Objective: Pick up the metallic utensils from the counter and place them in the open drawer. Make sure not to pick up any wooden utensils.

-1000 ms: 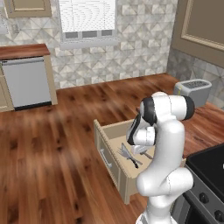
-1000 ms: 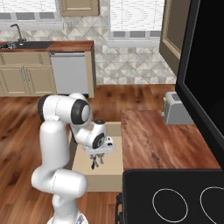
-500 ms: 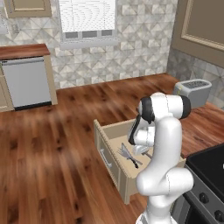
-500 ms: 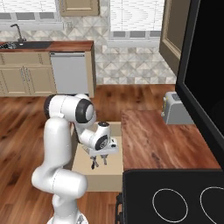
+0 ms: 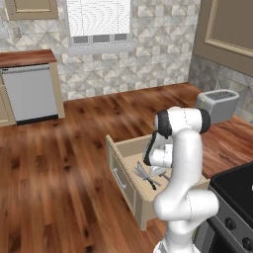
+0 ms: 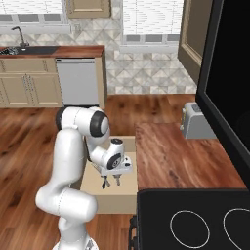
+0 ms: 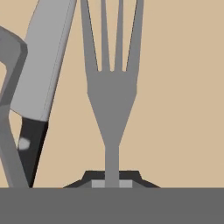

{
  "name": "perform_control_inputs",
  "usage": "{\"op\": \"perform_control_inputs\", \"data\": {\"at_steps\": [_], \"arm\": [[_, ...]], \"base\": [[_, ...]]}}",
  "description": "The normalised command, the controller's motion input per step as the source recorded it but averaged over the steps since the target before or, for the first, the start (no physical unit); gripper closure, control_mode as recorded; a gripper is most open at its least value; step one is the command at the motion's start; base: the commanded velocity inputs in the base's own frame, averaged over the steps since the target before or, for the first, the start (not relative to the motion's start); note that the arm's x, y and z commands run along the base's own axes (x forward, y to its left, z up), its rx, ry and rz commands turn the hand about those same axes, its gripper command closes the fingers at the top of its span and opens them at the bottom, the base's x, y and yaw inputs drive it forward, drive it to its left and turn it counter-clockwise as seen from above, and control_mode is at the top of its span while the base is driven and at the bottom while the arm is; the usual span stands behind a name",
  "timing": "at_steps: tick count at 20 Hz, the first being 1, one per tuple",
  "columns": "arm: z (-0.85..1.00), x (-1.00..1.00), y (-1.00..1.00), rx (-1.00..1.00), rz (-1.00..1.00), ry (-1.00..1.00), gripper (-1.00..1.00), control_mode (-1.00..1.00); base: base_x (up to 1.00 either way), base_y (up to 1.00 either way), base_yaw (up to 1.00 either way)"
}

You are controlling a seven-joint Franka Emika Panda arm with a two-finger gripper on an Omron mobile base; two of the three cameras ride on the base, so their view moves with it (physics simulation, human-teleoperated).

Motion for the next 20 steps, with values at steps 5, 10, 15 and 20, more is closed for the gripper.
{"op": "perform_control_inputs", "data": {"at_steps": [5, 10, 15, 20], "arm": [[0.0, 0.0, 0.0, 0.0, 0.0, 0.0, -1.0, -1.0], [0.11, 0.0, -0.01, 0.0, 0.0, 0.0, -1.0, -1.0], [0.77, 0.0, 0.0, 0.01, 0.0, 0.0, -1.0, -1.0], [1.0, 0.0, 0.0, 0.03, 0.0, 0.0, -1.0, -1.0]], "base": [[0.0, 0.0, 0.0], [0.0, 0.0, 0.0], [0.0, 0.0, 0.0], [0.0, 0.0, 0.0]]}}
